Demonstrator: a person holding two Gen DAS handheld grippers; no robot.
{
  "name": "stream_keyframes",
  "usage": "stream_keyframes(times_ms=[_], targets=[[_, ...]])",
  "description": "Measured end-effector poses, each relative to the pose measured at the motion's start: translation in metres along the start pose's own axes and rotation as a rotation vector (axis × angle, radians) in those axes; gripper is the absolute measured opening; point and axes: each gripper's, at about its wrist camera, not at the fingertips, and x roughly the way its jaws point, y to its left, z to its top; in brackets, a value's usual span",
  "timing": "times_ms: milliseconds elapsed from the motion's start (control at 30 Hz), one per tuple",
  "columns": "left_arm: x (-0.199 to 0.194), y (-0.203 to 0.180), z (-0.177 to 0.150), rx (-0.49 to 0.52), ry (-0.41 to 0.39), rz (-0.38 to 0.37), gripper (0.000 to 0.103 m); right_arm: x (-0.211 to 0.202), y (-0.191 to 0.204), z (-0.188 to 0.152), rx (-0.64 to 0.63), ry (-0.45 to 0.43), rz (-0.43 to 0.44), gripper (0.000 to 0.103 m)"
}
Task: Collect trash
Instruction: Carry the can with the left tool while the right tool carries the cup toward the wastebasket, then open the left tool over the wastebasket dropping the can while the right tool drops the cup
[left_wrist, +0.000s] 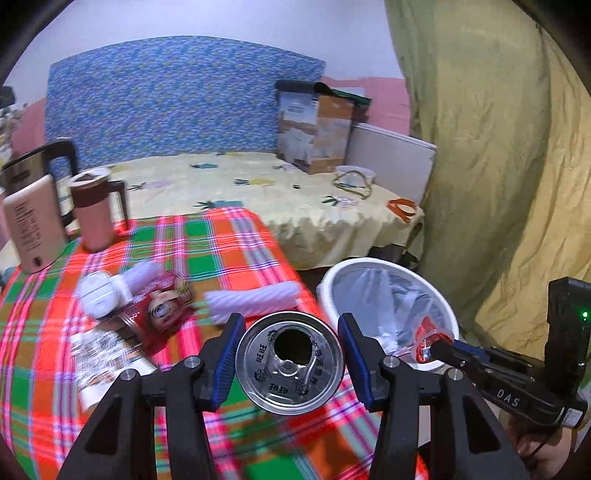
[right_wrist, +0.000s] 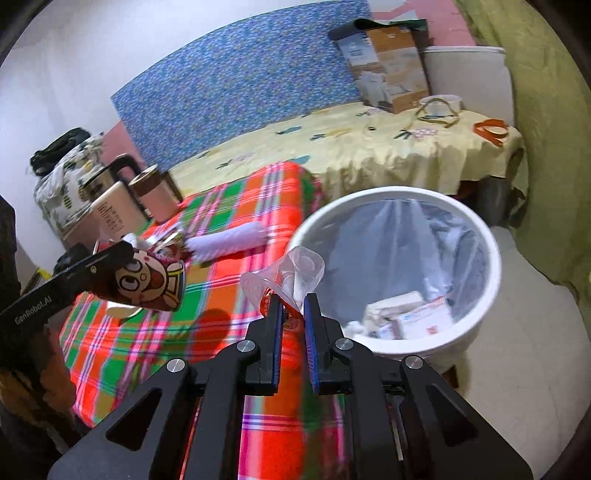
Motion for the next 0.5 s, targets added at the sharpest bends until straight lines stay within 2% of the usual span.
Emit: stream_keyframes(times_ms=[300,500], targets=[[0.047,-0.041,0.019,0.048,0.025,-0.092,0.052,0.003,-0.036,0.005,0.058,0.002,-0.082,0.014],[0.077,-0.06,0.021,0.073,0.059,-0.125,0.052,0.01,-0.048,0.003,0.074,0.029,-0.113,0.014]])
